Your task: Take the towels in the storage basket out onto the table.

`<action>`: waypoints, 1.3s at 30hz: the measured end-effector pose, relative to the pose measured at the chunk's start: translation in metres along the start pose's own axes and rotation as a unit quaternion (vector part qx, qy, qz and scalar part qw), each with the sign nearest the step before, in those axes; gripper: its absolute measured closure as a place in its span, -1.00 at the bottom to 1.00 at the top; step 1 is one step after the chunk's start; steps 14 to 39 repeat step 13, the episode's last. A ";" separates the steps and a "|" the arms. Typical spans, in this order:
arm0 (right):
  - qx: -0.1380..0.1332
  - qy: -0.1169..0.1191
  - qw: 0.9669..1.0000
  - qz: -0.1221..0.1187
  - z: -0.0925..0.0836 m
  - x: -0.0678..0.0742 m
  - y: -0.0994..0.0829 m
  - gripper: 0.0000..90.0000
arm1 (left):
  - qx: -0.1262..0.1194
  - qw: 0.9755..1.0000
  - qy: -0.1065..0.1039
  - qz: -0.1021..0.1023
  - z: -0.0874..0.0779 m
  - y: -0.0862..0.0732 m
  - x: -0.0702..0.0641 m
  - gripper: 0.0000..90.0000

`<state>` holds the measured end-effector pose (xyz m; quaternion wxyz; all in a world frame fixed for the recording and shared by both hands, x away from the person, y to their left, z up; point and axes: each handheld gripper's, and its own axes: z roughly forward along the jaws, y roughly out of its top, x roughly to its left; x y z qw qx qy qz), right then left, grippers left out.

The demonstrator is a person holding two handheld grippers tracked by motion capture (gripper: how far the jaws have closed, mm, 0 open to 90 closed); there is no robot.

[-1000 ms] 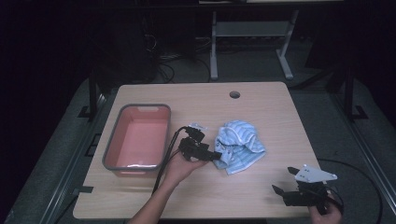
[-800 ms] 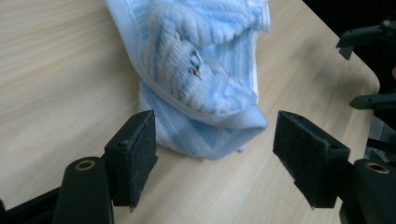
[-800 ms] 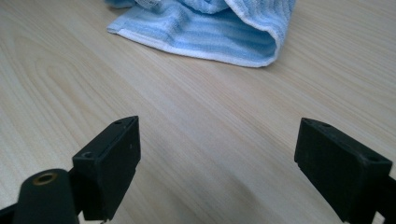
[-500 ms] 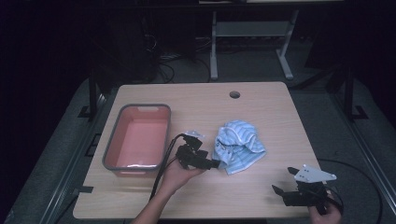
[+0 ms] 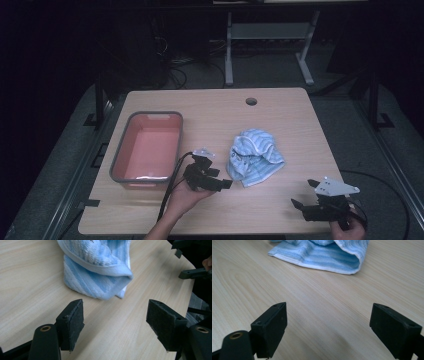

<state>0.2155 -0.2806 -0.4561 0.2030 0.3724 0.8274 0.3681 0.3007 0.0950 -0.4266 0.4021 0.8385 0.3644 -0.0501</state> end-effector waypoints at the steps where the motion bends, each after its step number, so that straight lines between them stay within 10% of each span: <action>1: 0.000 -0.001 1.000 0.001 0.000 0.000 0.000 -0.69 | 0.000 1.000 -0.001 0.001 -0.001 -0.001 -0.001 -0.33; 13: 0.000 -0.005 1.000 -0.003 -0.002 0.003 -0.001 -0.69 | -0.014 1.000 -0.008 0.013 -0.006 -0.027 -0.011 -0.37; 39: 0.000 -0.005 1.000 -0.003 -0.002 0.003 -0.001 -0.69 | -0.014 1.000 -0.008 0.013 -0.006 -0.027 -0.011 -0.37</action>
